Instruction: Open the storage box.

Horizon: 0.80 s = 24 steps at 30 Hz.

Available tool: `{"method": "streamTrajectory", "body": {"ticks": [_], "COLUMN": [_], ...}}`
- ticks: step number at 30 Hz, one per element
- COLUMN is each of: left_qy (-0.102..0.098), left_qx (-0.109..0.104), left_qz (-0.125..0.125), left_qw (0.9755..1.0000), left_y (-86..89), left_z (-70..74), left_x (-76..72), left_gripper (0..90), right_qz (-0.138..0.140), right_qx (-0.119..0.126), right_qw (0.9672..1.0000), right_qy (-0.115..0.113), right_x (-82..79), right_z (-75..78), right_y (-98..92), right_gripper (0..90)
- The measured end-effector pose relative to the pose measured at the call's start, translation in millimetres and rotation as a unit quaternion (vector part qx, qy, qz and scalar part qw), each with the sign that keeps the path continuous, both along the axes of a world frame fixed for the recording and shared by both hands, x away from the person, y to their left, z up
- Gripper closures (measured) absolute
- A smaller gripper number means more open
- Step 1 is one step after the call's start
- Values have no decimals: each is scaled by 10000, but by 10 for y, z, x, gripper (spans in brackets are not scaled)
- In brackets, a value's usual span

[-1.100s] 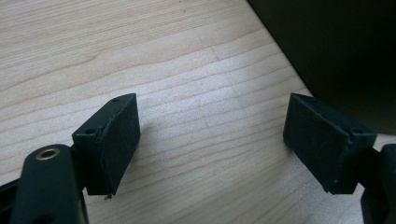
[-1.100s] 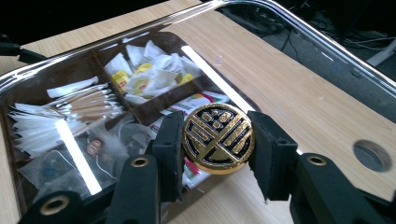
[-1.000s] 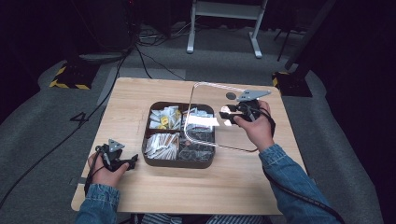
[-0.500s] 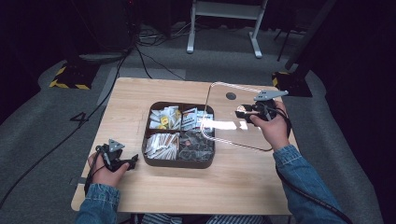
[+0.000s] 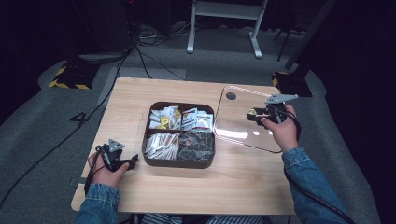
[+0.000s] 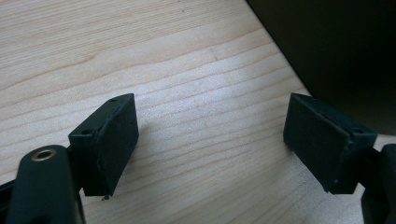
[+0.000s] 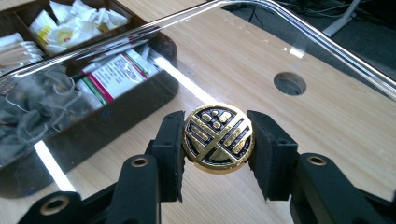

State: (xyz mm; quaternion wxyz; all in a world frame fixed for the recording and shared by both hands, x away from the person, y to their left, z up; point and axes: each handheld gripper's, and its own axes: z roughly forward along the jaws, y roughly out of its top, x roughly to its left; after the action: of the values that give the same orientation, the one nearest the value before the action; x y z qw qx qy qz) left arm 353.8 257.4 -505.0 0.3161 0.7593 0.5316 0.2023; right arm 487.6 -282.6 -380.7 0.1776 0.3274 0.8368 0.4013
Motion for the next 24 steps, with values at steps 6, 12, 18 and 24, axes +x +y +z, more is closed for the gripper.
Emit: {"method": "streamTrajectory", "body": {"ticks": [6, 12, 18, 24], "left_qy": [0, -1, -2, -2], "left_qx": [-3, -3, -1, -1], "left_qz": [1, 2, 1, 1], "left_qw": [10000, 10000, 10000, 10000], "left_y": [0, 0, 0, 0], "left_z": [0, 0, 0, 0], "left_x": [0, 0, 0, 0], "left_gripper": [184, 185, 185, 184], "right_qz": [-45, -69, -135, -242], "right_qx": [14, -21, -9, 155], "right_qw": [10000, 9998, 9996, 9992], "right_qy": [65, 174, 229, 273], "right_x": [21, 35, 14, -30], "right_z": [-159, -353, -528, -696], "right_y": [-89, -149, -219, -302], "right_gripper": [588, 588, 588, 588]}}
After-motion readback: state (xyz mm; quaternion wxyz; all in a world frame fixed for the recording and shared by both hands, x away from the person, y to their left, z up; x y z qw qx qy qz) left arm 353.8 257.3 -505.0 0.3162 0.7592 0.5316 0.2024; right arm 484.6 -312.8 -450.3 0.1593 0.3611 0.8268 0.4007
